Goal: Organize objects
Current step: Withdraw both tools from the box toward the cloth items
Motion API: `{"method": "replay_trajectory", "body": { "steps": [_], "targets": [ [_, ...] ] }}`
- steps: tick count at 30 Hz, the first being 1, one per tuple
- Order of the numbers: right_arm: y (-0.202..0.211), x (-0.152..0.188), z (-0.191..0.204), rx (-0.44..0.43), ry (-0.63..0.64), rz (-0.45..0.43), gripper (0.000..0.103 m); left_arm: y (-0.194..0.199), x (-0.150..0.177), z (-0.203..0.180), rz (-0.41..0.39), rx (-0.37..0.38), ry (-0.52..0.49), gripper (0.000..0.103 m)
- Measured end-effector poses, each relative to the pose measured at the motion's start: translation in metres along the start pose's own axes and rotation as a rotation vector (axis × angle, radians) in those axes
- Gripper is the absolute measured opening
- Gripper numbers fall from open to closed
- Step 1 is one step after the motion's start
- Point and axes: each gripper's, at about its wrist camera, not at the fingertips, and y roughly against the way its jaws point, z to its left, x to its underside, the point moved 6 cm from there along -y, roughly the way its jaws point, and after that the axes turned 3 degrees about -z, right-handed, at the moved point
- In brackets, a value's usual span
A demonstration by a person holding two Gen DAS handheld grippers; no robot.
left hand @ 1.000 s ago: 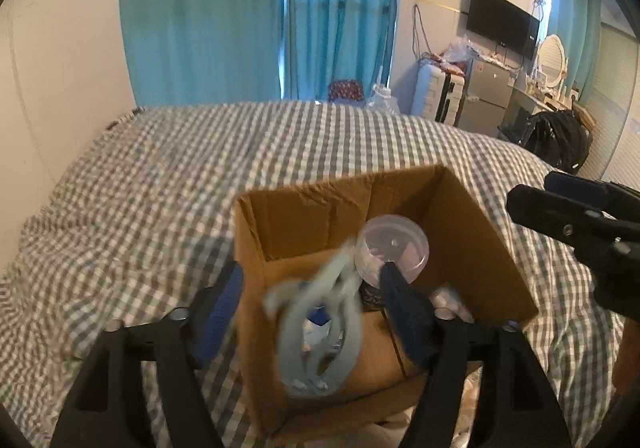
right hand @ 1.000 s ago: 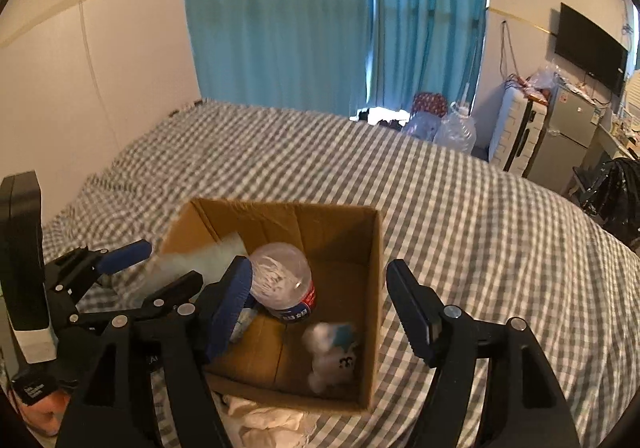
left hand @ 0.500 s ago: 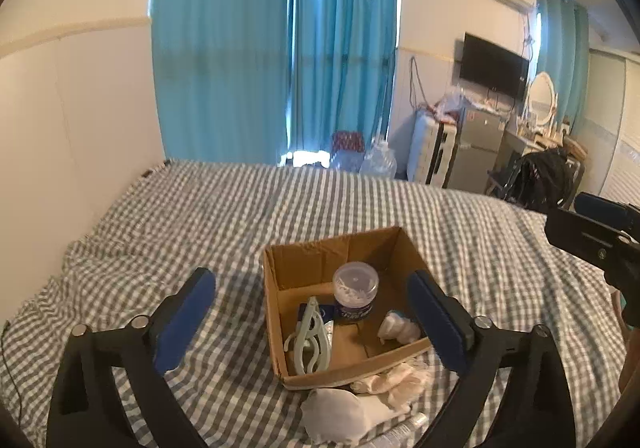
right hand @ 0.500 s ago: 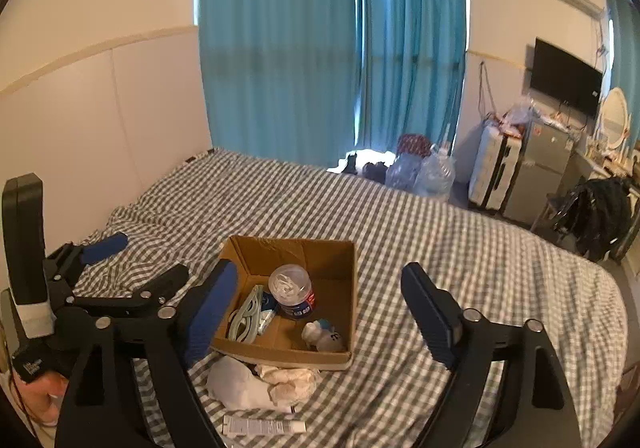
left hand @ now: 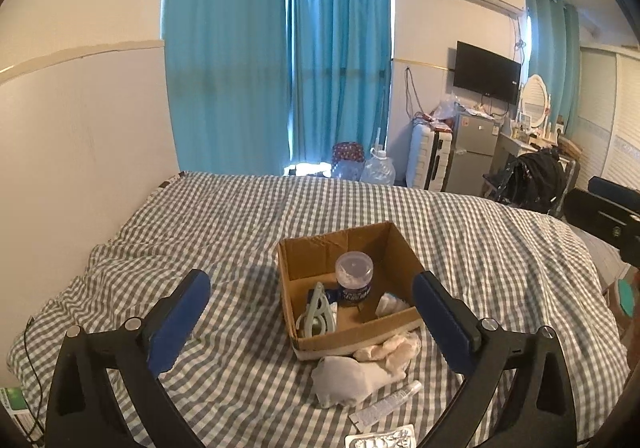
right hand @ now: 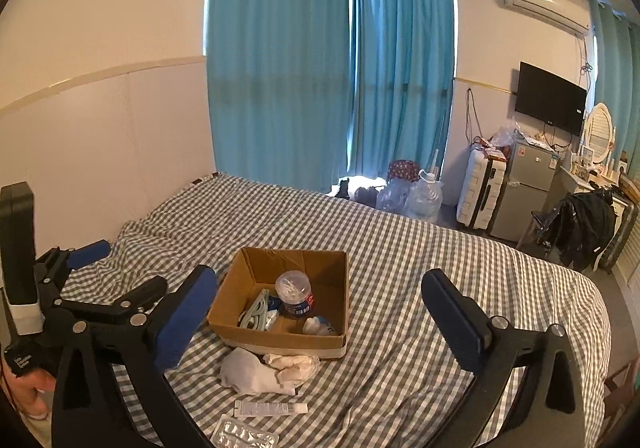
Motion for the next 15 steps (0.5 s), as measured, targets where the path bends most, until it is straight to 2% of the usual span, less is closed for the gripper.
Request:
{"method": "replay_trajectory", "body": {
  "steps": [7,15],
  "targets": [
    [-0.012,0.015,0.006,-0.002,0.016,0.025,0.103,0.004,0.016,0.009,-0.005,-0.017,0.022,0.103],
    [-0.056,0.031,0.006,-0.042,0.003,0.074,0.103,-0.027,0.026,0.018,0.022,-0.043,0.035,0.103]
  ]
}}
